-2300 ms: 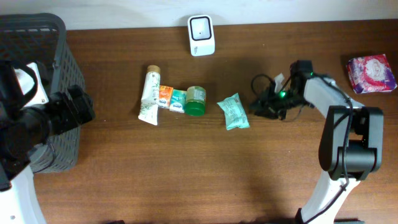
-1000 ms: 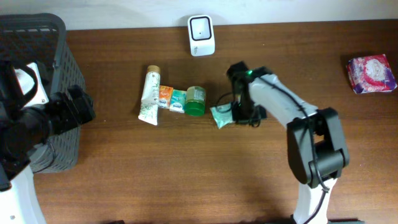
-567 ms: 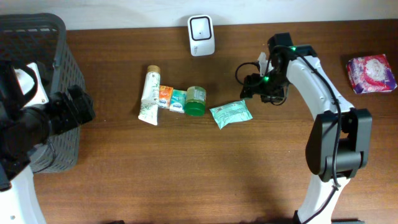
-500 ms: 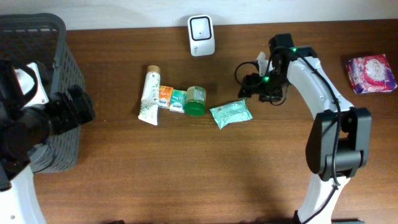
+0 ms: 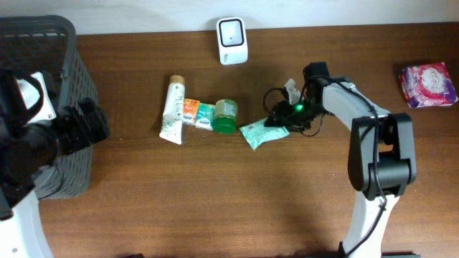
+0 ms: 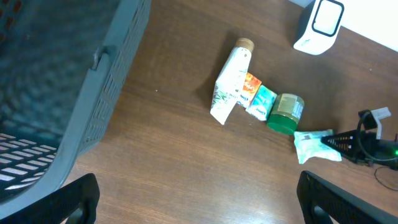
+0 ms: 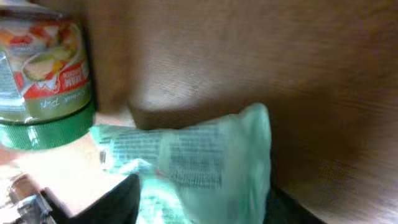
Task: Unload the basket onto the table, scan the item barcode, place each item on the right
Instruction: 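Lower the right gripper and grasp the mint-green pack, then lift the mint-green pack up to the scanner with right gripper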
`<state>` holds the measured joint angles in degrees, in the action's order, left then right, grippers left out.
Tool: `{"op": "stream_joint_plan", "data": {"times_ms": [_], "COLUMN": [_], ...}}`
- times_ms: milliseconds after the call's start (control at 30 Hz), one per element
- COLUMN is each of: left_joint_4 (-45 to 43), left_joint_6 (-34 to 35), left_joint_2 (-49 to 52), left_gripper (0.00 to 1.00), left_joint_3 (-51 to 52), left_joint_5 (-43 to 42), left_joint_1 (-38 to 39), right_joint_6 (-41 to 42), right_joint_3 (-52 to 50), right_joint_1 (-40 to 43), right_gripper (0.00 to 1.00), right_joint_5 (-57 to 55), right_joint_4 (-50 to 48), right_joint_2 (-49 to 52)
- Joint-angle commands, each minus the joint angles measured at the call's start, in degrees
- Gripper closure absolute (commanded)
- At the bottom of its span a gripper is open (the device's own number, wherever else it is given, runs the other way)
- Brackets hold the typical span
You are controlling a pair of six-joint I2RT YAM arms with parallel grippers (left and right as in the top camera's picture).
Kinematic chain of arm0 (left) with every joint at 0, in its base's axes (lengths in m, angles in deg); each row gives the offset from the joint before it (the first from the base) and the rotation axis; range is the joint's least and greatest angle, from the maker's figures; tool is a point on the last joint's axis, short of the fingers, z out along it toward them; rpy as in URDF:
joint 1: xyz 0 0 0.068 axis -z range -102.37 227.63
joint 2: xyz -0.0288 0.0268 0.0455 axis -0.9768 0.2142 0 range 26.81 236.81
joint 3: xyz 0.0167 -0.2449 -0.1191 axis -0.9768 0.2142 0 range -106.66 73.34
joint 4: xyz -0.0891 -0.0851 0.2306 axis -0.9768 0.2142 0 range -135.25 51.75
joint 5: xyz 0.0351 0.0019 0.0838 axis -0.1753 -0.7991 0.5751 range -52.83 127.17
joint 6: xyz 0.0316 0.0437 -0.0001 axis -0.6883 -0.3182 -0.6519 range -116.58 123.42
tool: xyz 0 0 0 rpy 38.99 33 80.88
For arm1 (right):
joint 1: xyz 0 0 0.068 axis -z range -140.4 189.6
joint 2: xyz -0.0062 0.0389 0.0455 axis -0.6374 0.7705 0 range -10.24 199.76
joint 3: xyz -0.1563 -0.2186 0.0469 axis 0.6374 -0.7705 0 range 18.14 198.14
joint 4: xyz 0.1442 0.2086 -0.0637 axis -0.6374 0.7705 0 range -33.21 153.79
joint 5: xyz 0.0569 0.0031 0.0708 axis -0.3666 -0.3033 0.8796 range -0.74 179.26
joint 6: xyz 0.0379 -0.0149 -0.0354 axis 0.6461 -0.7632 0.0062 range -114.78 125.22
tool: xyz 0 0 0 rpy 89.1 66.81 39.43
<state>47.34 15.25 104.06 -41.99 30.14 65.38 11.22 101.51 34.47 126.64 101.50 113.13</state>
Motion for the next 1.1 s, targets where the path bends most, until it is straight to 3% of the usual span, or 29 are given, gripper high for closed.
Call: {"op": "stream_joint_plan", "data": {"times_ms": [0,167,467,600,833,1067], "left_joint_4": [0.1,0.1,0.1,0.1,0.1,0.1], "left_joint_6": [0.5,0.5,0.5,0.5,0.5,0.5], "left_joint_2": [-0.1,-0.1,-0.1,-0.1,-0.1,-0.1], "left_gripper": [0.01,0.01,0.01,0.01,0.01,0.01], "left_joint_3": [0.1,0.1,0.1,0.1,0.1,0.1], "left_joint_5": [0.0,0.0,0.0,0.0,0.0,0.0], "left_joint_1": [-0.3,-0.3,-0.3,-0.3,-0.3,-0.3], "right_joint_6": [0.5,0.4,-0.1,0.0,0.0,0.0], "right_joint_3": [-3.0,1.4,21.3,25.8,27.0,27.0], "right_joint_1": [-0.6,1.0,5.8,3.1,-0.7,-0.6], "right_gripper": [0.96,0.96,0.96,0.96,0.96,0.96], "right_joint_5": [0.7,10.8,11.6,12.0,12.0,16.4], "right_joint_4": [-0.2,0.7,6.6,0.8,-17.6,-25.6], "right_joint_2": [0.9,-0.4,-6.4,-7.0,-8.7,-8.7]}}
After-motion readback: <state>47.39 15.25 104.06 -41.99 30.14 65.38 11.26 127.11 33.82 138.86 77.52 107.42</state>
